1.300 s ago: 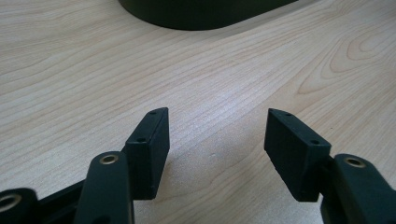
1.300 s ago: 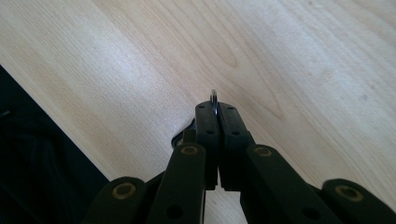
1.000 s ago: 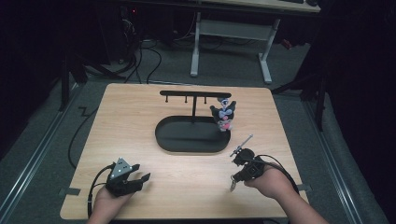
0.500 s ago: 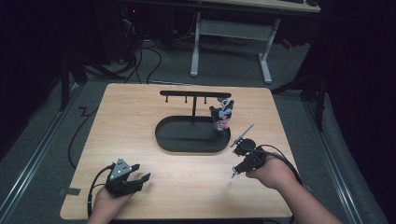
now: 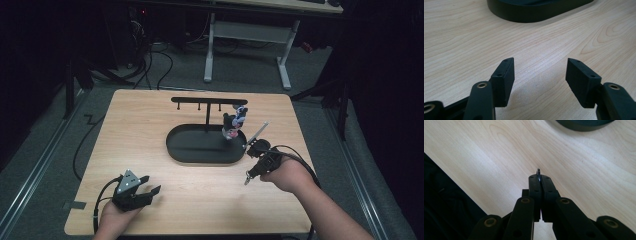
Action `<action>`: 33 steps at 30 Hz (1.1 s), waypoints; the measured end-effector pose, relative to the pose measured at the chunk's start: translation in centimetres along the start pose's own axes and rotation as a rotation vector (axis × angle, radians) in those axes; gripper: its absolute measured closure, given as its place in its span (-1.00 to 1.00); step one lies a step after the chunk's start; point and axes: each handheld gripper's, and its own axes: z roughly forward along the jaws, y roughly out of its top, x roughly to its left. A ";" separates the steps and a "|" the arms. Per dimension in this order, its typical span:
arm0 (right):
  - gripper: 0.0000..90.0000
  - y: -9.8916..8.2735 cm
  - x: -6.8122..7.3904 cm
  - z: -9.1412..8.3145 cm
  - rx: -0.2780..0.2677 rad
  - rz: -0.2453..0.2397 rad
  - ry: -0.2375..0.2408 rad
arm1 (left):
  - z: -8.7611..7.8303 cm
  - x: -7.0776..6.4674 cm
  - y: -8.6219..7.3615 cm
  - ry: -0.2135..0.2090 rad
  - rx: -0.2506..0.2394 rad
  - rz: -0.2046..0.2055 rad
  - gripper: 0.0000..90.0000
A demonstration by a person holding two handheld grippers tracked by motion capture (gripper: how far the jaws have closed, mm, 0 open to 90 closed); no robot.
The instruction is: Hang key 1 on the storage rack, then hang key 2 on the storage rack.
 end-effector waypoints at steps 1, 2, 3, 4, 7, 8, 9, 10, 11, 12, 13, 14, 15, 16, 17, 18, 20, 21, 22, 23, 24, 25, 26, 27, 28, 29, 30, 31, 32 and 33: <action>0.98 0.2 0.0 -0.1 -0.002 -0.002 -0.006 | 0.0 0.0 0.0 0.000 0.000 0.000 -0.09; 0.98 0.5 -0.2 -0.3 -0.003 -0.014 -0.006 | 0.0 0.0 0.0 -0.001 0.000 0.000 -0.09; 0.98 0.8 -0.2 -0.4 -0.005 -0.014 -0.008 | 0.0 0.0 0.0 -0.001 0.000 0.000 -0.09; 0.98 1.1 -0.2 -0.6 -0.004 -0.005 -0.007 | 0.0 0.0 0.0 -0.001 -0.001 0.000 -0.09; 0.98 2.1 -0.4 -1.0 -0.003 -0.010 -0.016 | 0.0 0.0 0.0 -0.002 0.000 0.004 -0.09; 0.98 2.5 -0.3 -1.2 -0.003 0.001 -0.014 | 0.0 0.0 0.0 -0.003 0.001 0.005 -0.09; 0.98 3.0 -0.4 -1.3 -0.005 -0.006 -0.017 | 0.0 0.0 0.0 -0.003 0.001 0.006 -0.09; 0.98 3.2 -0.4 -1.4 -0.003 -0.004 -0.020 | 0.0 0.0 0.0 -0.001 -0.001 0.008 -0.09; 0.98 3.7 -0.5 -1.6 -0.001 -0.007 -0.021 | 0.0 0.0 0.0 -0.001 0.001 0.010 -0.09; 0.98 4.0 -0.5 -1.6 -0.003 -0.007 -0.022 | 0.0 0.0 0.0 -0.002 0.000 0.009 -0.10; 0.98 4.4 -0.6 -1.7 -0.003 -0.012 -0.019 | -0.1 0.0 0.0 -0.003 0.001 0.009 -0.10; 0.98 4.8 -0.6 -1.9 -0.004 -0.012 -0.018 | -0.1 0.0 0.0 -0.003 0.000 0.008 -0.10; 0.98 5.2 -0.7 -2.0 -0.012 -0.017 -0.018 | -0.1 0.0 -0.1 -0.006 0.002 0.004 -0.10; 0.98 5.6 -0.7 -2.1 -0.017 -0.020 -0.019 | -0.1 0.0 -0.1 -0.008 0.002 -0.001 -0.09; 0.98 6.1 -0.8 -2.2 -0.022 -0.022 -0.016 | 0.0 0.0 -0.1 -0.008 0.005 0.002 -0.09; 0.98 6.4 -0.8 -2.3 -0.028 -0.016 -0.016 | 0.0 0.0 -0.2 -0.010 0.008 0.008 -0.09; 0.98 7.1 -1.0 -2.5 -0.039 -0.026 -0.017 | 0.1 -0.2 -0.2 -0.007 0.009 0.020 -0.10; 0.98 7.4 -1.0 -2.6 -0.039 -0.012 -0.014 | 0.1 -0.2 -0.1 -0.008 0.009 0.022 -0.10; 0.98 7.7 -1.1 -2.7 -0.047 -0.020 -0.015 | 0.1 -0.2 -0.1 -0.008 0.007 0.021 -0.10; 0.98 8.0 -1.1 -2.7 -0.046 -0.008 -0.012 | 0.1 -0.3 -0.1 -0.009 0.007 0.024 -0.10; 0.98 8.2 -1.2 -2.8 -0.051 -0.008 -0.009 | 0.0 -0.3 -0.1 -0.010 0.008 0.024 -0.10; 0.98 8.5 -1.3 -2.9 -0.048 -0.008 -0.012 | 0.0 -0.3 -0.1 -0.008 0.009 0.026 -0.10; 0.98 8.7 -1.4 -2.9 -0.046 -0.019 -0.015 | 0.0 -0.3 -0.1 -0.007 0.010 0.028 -0.10; 0.98 9.0 -1.6 -2.9 -0.045 -0.033 -0.016 | 0.0 -0.3 -0.1 -0.006 0.012 0.027 -0.10; 0.98 9.2 -1.6 -3.1 -0.041 -0.018 -0.017 | 0.0 -0.3 -0.2 -0.007 0.015 0.023 -0.10; 0.98 9.5 -1.7 -3.2 -0.043 -0.019 -0.018 | 0.0 -0.3 -0.1 -0.008 0.016 0.022 -0.10; 0.98 9.8 -1.9 -3.3 -0.048 -0.030 -0.018 | 0.0 -0.3 -0.1 -0.006 0.015 0.024 -0.10; 0.98 10.0 -2.1 -3.5 -0.048 -0.034 -0.021 | 0.0 -0.3 -0.1 -0.004 0.015 0.024 -0.10; 0.98 10.3 -2.1 -3.6 -0.051 -0.025 -0.021 | 0.0 -0.2 -0.1 -0.002 0.015 0.023 -0.10; 0.98 10.7 -2.1 -3.8 -0.048 -0.016 -0.024 | 0.0 -0.2 -0.2 -0.003 0.017 0.023 -0.10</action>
